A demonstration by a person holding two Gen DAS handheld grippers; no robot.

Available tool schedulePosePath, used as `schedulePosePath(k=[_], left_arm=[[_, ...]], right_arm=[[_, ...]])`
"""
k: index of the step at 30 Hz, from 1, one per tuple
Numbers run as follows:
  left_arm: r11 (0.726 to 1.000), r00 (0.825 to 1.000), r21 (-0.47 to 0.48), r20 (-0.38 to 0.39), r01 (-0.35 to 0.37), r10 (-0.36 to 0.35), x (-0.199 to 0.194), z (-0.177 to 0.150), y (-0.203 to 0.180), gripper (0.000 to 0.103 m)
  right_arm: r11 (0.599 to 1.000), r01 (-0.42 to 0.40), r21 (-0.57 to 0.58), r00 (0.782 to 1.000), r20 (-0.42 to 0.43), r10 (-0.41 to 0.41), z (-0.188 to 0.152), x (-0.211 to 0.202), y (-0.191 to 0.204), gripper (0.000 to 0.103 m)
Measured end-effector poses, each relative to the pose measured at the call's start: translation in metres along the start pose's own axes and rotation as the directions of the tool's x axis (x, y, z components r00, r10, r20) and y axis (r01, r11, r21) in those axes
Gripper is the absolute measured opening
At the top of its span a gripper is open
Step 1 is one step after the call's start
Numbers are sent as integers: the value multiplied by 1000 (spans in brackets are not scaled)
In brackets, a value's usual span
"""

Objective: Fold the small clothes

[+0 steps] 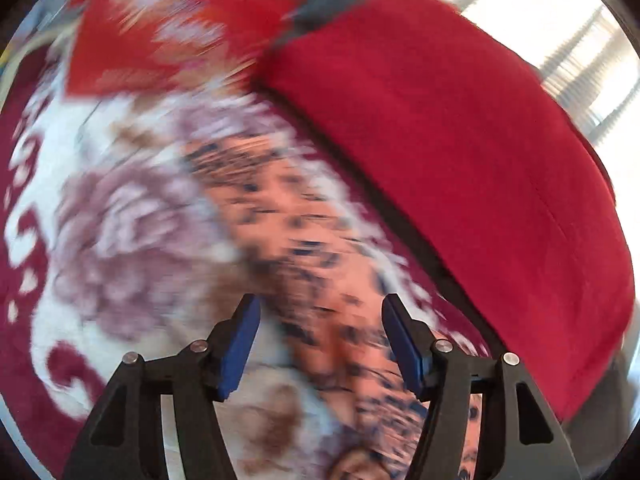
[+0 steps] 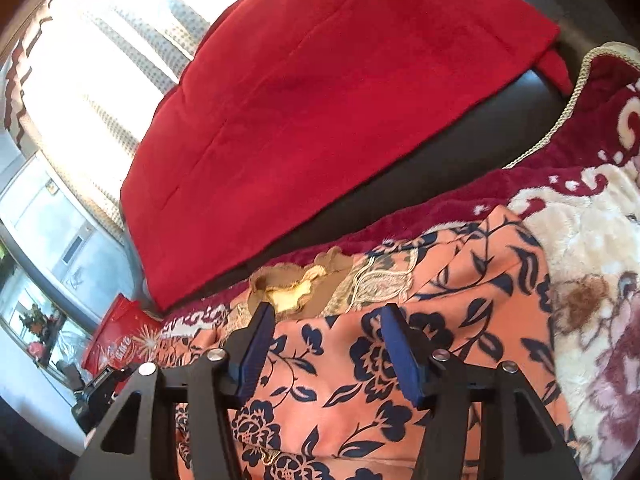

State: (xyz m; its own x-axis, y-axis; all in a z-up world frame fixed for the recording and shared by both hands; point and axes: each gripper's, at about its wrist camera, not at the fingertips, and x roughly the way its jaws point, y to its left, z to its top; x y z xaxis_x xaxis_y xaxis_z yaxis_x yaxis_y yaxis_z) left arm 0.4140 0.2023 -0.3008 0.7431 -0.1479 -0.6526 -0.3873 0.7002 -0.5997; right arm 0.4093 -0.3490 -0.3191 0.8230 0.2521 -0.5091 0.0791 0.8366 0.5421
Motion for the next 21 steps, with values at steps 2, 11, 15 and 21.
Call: schedulePosePath(k=[2,11,15,21], left_arm=[[993,998,-113,-46,42,-47,15,6,21,64],[964,973,-161,-48,214,-224,59,7,16,40],[976,979,-105,-48,191,-197,67,9,4,6],[928,960,261,13,267,-280,17,-11,-93,6]], right_arm=[[1000,4,-5,1000,-5,-4,-3,4,3,59],[1000,-3,-27,1000,-6,3,-8,20,14,59],[999,5,-46,1000,3,-5,-7,19,14,35],[996,58,-63,996,67,-54,1,1,8,35]])
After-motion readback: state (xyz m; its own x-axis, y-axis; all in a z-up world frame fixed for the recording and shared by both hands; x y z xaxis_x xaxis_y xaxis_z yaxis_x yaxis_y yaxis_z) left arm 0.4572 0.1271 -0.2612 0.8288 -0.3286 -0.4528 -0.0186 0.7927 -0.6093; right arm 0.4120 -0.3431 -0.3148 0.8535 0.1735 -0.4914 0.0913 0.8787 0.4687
